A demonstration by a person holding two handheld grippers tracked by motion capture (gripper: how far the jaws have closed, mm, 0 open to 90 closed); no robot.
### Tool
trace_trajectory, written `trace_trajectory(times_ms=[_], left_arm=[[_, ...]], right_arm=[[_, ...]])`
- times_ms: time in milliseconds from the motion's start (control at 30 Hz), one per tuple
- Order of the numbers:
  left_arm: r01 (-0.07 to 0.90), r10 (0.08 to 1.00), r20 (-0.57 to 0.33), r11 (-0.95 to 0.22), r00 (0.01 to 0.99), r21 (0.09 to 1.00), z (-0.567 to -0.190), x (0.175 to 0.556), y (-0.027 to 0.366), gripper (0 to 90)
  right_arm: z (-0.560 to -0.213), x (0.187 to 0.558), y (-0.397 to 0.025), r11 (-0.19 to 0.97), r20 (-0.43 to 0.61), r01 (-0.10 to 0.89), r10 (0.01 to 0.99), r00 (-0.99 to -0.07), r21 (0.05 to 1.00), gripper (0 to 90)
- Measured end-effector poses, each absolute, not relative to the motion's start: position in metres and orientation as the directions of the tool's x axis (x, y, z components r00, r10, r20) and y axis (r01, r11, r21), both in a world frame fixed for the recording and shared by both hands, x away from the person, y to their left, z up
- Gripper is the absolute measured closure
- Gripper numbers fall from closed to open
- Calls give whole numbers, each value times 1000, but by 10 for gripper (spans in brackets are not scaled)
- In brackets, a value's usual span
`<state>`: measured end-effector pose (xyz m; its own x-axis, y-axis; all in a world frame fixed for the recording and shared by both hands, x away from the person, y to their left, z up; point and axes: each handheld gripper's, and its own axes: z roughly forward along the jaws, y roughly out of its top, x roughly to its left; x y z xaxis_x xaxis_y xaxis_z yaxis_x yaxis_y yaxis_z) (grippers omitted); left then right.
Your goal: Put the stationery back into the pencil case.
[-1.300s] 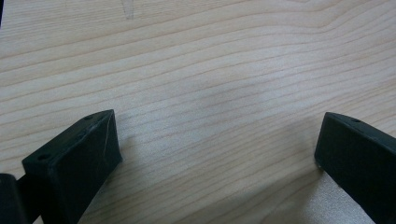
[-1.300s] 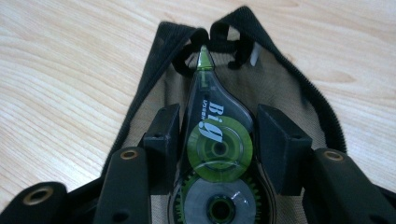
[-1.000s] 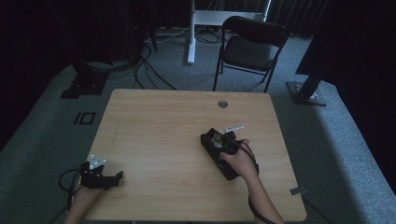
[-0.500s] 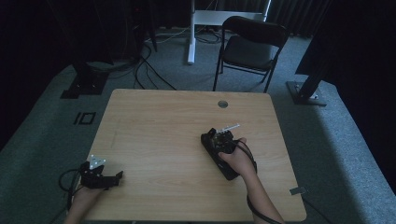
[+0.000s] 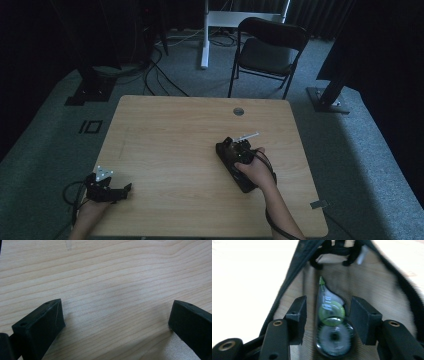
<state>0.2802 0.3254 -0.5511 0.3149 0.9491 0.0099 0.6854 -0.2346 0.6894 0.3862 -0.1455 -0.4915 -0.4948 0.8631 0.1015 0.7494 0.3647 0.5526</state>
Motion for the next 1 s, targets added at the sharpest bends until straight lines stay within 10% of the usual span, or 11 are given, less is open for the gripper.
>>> trace_trajectory(times_ms=[1000], left_arm=[[685,949,9,-234,314,690,-551,280,325,1]], right_arm=[[-453,369,-181,264,154,648,844,-513,715,401]])
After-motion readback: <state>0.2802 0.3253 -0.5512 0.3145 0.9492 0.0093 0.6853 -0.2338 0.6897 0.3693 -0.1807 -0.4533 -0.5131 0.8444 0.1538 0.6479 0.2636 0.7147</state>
